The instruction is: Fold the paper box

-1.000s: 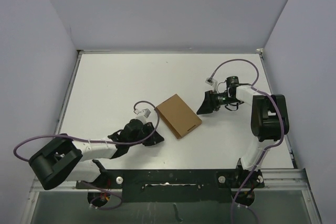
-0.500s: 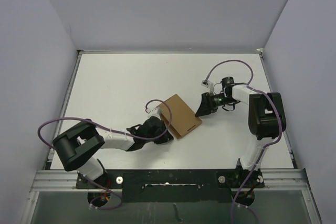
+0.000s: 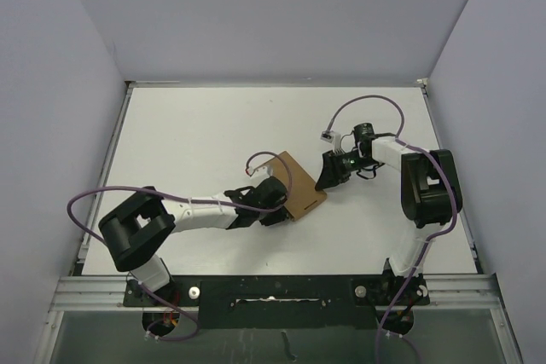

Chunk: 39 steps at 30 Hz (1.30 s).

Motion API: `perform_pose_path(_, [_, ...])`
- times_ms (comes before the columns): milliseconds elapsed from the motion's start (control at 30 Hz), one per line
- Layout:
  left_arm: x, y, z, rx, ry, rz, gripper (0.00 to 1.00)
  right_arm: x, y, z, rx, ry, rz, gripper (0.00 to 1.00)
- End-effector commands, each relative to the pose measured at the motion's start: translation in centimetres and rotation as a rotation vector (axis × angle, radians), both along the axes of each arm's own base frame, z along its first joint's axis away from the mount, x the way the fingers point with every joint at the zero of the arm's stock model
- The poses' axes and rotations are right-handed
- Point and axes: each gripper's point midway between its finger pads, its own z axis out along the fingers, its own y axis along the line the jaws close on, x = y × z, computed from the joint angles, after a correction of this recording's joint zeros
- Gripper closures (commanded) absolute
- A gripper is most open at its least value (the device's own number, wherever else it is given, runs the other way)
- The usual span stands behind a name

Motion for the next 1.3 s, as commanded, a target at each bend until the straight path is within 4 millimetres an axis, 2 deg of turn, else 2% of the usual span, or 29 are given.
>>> perform_pose_path(0, [2.4,-2.1,2.8,-0.059,-0.04,0.092,0.9,-0.9,1.6,1.4,0.034,0.023,0.037,0.67])
perform_pose_path(67, [2.2,-2.0,2.6,-0.051,-0.033,0.086,0.89,-0.7,1.5,1.5,0.032,0.014,0.035,0.65])
perform_pose_path(167, [1.5,-0.9,2.1,-0.008,-0.023,0.071,0.88,-0.2,0.9,1.9,0.036,0.001,0.013,0.62])
perform_pose_path(333, [0.0,1.8,1.7,0.05,-0.043,0.014,0.81,0.5,0.2,2.8,0.063,-0.025,0.002,0.55])
perform_pose_path(467, [0.1,4.7,1.5,0.079,-0.086,-0.046,0.74,1.1,0.4,4.0,0.091,-0.064,0.01,0.46])
perform_pose_path(533, [0.9,5.4,2.2,0.018,-0.13,-0.082,0.66,1.5,0.4,4.5,0.095,-0.087,0.011,0.44])
perform_pose_path(600, [2.3,6.0,3.1,-0.058,-0.184,-0.113,0.65,2.2,0.5,4.7,0.094,-0.105,0.009,0.44])
perform_pose_path(733, [5.4,9.5,2.9,-0.039,-0.188,-0.032,0.7,4.1,0.9,4.5,0.089,-0.101,0.003,0.44])
perform_pose_path(900, [8.5,11.7,2.1,0.025,-0.174,0.062,0.75,7.4,2.5,4.2,0.094,-0.073,0.0,0.44])
perform_pose_path(1067, [10.3,11.7,1.0,0.032,-0.155,0.105,0.82,9.5,4.5,3.5,0.097,-0.036,0.025,0.44])
perform_pose_path(1267, [12.1,10.3,-0.1,0.016,-0.133,0.11,0.85,9.5,5.9,1.6,0.069,0.005,0.051,0.45])
